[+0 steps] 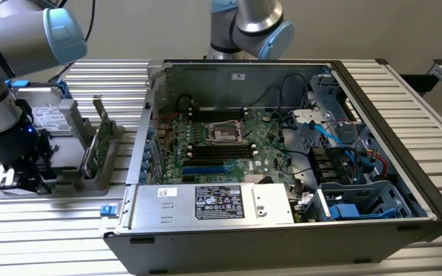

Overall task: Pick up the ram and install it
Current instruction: 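Pick up the ram and move it above insertion slot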

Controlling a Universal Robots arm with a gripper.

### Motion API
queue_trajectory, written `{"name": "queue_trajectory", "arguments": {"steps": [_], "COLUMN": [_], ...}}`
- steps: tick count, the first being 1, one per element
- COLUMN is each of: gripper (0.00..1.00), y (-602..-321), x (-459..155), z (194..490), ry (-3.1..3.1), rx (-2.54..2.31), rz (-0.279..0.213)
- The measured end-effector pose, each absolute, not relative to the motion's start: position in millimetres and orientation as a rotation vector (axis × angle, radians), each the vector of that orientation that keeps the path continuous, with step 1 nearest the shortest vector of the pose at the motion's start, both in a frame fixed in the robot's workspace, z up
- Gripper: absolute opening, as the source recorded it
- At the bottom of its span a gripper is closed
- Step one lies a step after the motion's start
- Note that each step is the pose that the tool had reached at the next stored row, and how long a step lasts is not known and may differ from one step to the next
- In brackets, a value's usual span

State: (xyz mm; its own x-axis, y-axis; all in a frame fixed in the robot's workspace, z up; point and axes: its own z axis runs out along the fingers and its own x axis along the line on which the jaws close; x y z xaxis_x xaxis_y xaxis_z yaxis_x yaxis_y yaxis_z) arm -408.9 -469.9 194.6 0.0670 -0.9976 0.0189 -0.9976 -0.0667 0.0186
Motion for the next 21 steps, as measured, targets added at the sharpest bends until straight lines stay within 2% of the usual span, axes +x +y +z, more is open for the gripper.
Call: {"name": "queue_trajectory", "arguments": {"steps": [5, 6, 7, 8, 9, 10, 21], "gripper": [0.4, 0.34, 0.22, 0.22, 0.15, 0.14, 0.14], "y": [-469.9, -469.9, -469.9, -469.9, -469.9, -469.9, -469.9], "x": [-408.9, -408.9, -408.9, -408.9, -408.9, -408.9, -408.9], "z": [194.5, 194.5, 194.5, 194.4, 194.4, 194.4, 194.0], "ry": [-2.128, -2.128, -2.128, -2.128, -2.128, -2.128, -2.127], "rx": [2.275, 2.275, 2.275, 2.275, 2.275, 2.275, 2.275], "rz": [0.002, 0.002, 0.001, 0.001, 0.001, 0.001, 0.001]}}
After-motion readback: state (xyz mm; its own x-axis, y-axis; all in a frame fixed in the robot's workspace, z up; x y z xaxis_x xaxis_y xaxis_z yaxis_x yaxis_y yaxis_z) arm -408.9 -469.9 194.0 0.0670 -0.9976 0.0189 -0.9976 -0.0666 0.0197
